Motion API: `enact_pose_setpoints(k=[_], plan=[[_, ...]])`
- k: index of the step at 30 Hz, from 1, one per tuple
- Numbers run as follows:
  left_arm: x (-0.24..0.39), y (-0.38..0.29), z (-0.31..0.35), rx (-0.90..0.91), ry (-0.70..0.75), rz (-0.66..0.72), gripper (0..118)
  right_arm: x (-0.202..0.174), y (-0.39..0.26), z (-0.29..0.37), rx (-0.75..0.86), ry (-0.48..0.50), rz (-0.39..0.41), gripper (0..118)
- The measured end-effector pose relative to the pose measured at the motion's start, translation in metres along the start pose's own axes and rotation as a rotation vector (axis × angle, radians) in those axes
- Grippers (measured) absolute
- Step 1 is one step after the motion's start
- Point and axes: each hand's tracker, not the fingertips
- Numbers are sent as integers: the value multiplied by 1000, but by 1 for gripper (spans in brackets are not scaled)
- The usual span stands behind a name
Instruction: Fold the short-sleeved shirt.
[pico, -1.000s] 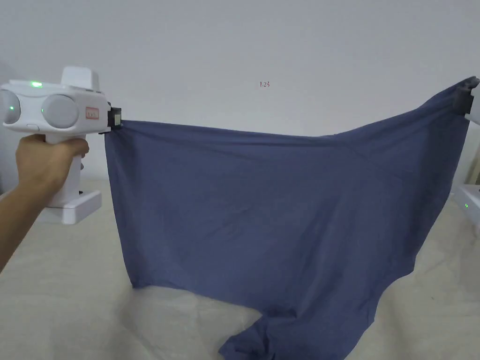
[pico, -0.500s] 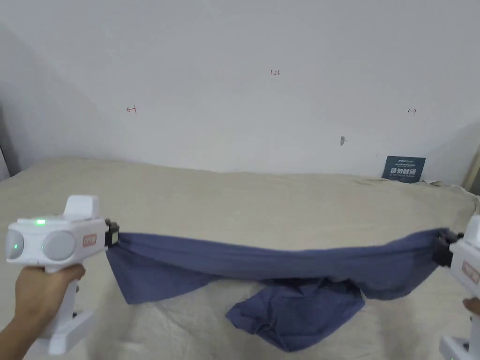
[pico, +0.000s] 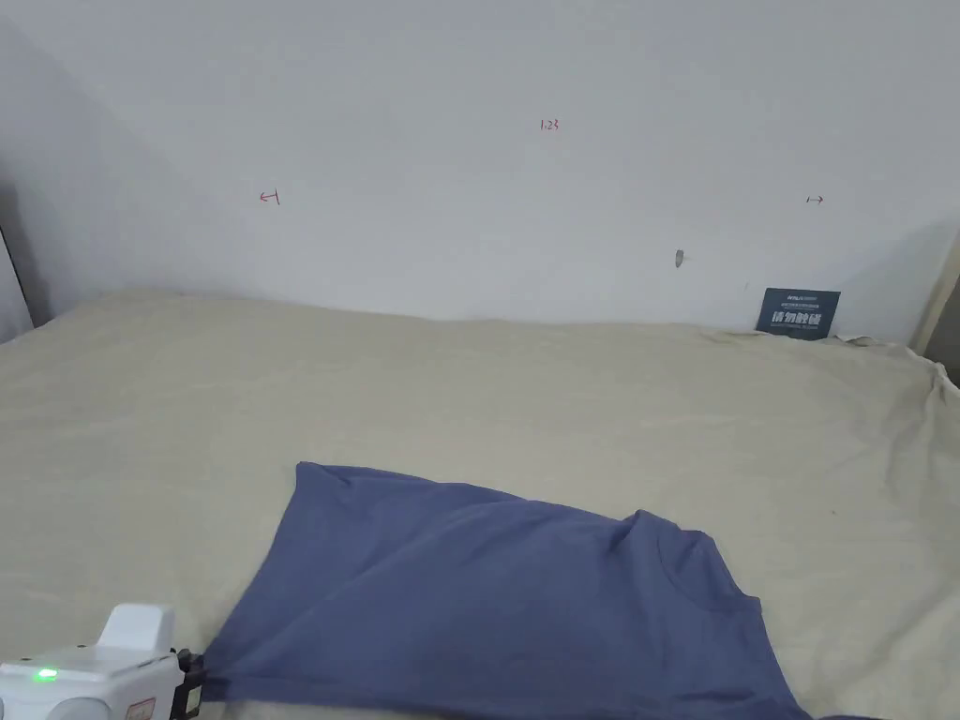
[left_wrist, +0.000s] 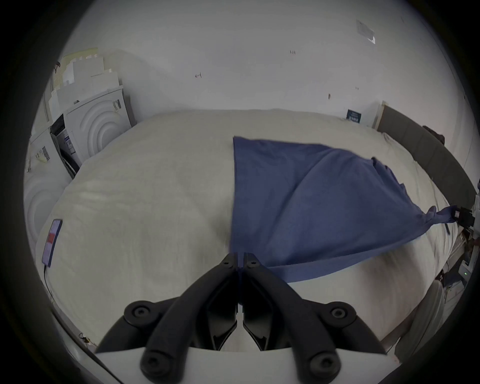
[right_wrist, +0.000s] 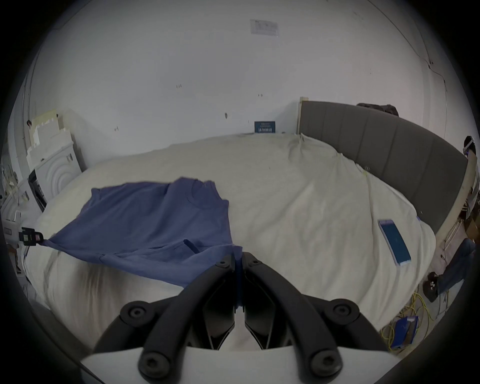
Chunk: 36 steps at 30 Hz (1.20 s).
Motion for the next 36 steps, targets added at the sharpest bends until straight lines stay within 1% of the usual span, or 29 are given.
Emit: enact_pose_setpoints(k=[3, 4, 5, 7, 8, 11, 14, 17, 20, 27, 31, 32, 36], plan=[[-1, -23, 7, -23, 0, -15, 0, 13, -21, 9, -34, 6, -18, 2], [9, -24, 23, -36, -2, -21, 0, 15, -26, 11, -45, 2, -17, 2], [9, -31, 25, -45, -3, -24, 0, 16, -33, 14, -58, 5, -8, 2], [9, -43, 27, -67, -1, -27, 0, 20, -43, 17, -81, 9, -3, 2], [-5, -53, 12, -73, -1, -23, 0, 22, -47, 17, -91, 13, -3, 2], [-7, -62, 12, -93, 2, -9, 0, 23, -59, 17, -116, 11, -10, 2], [2, -63, 28, -99, 4, -12, 0, 24, -68, 19, -131, 16, -40, 2], [-4, -64, 29, -97, -2, -6, 0, 24, -73, 18, -142, 18, -21, 2], [4, -65, 33, -106, 0, 3, 0, 21, -75, 13, -157, 16, -23, 2], [12, -65, 25, -148, 15, -11, 0, 17, -75, -10, -189, -14, -26, 2], [7, -67, 19, -158, 18, 1, 0, 17, -80, -20, -221, -30, -31, 2], [-4, -75, -2, -157, 18, 2, 0, 17, -81, -20, -223, -30, -33, 2], [-6, -75, -3, -155, 16, -2, 0, 18, -85, -18, -229, -29, -44, 2]])
